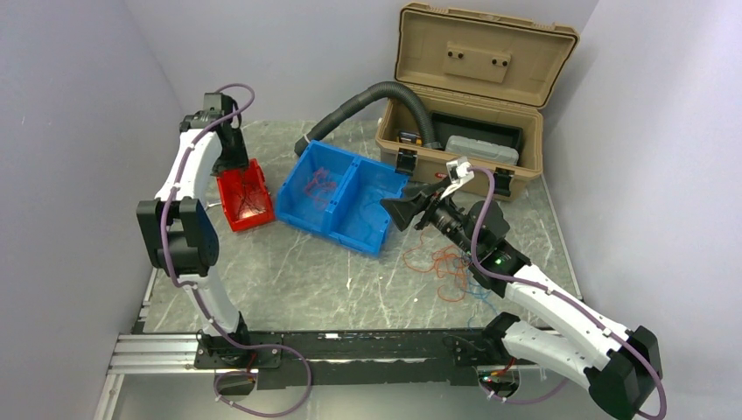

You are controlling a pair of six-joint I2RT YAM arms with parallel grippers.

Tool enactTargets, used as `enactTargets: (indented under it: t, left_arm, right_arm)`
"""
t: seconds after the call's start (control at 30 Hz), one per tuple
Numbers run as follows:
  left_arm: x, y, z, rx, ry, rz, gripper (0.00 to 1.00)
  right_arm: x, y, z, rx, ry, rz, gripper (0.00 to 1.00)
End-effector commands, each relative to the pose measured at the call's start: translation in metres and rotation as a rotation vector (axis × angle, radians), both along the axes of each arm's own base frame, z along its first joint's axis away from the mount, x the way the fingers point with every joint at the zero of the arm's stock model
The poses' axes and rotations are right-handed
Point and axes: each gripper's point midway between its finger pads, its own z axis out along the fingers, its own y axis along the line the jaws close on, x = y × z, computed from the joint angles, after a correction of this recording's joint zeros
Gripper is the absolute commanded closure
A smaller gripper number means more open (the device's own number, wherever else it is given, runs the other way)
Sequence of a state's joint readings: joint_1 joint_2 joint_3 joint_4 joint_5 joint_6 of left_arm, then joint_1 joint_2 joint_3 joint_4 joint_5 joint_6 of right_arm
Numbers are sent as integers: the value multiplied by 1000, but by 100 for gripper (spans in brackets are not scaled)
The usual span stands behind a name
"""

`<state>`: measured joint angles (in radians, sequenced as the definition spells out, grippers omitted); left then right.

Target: Untangle the cables

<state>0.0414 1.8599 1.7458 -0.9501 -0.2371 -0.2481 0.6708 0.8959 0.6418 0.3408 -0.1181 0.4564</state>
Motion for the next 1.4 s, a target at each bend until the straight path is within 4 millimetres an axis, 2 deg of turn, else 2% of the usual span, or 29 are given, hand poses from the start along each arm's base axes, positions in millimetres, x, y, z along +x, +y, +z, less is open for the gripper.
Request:
enactTargets:
  t: [0.0,0.13,0.23,0.33,0.4,0.43,0.57,0.63,0.7,0.77,0.93,1.07,1.23,1.37]
  left_arm:
    - [-12,-11,17,-75,-41,-31,45]
    - [-25,-34,29,-180,-122,-80,43]
    - [-41,-48,51,-229,-227,-130,30]
    - [-62,-65,72,-267,-335,-194,19]
    - [-77,-77,79,-292,-383,-226,2]
    - [-85,-81,86,-301,-418,-233,1]
    - [-113,-110,85,-350,-481,-289,1]
    - [-124,-122,80,-369,-509,-298,0]
    - [-135,-137,73,-407,-531,-322,0]
    - [-147,-155,56,-448,-518,-344,1]
    - [-169,-211,39,-540,-544,-498,1]
    - [-181,-249,34,-561,-570,-641,1]
    - [-189,-282,39,-578,-655,-807,1]
    - [-192,-295,44,-591,-713,-895,1]
  right_arm:
    - [-2,1,19,35,-42,17,21]
    - [-1,1,18,19,-43,17,21]
    - [1,-2,14,-24,-29,-1,21]
    - [4,-10,-3,-80,17,-41,21]
    - [5,-16,-15,-106,45,-67,20]
    - [4,-20,-21,-117,60,-80,20]
    - [1,-36,-41,-158,114,-134,20]
    - [2,-50,-48,-174,141,-199,19]
    - [0,-64,-64,-218,188,-255,18]
    - [0,-77,-78,-259,236,-315,16]
    - [1,-112,-113,-340,397,-474,14]
    - [4,-140,-135,-294,564,-558,13]
    - [7,-176,-164,-253,764,-678,12]
    - [3,-193,-186,-295,881,-764,25]
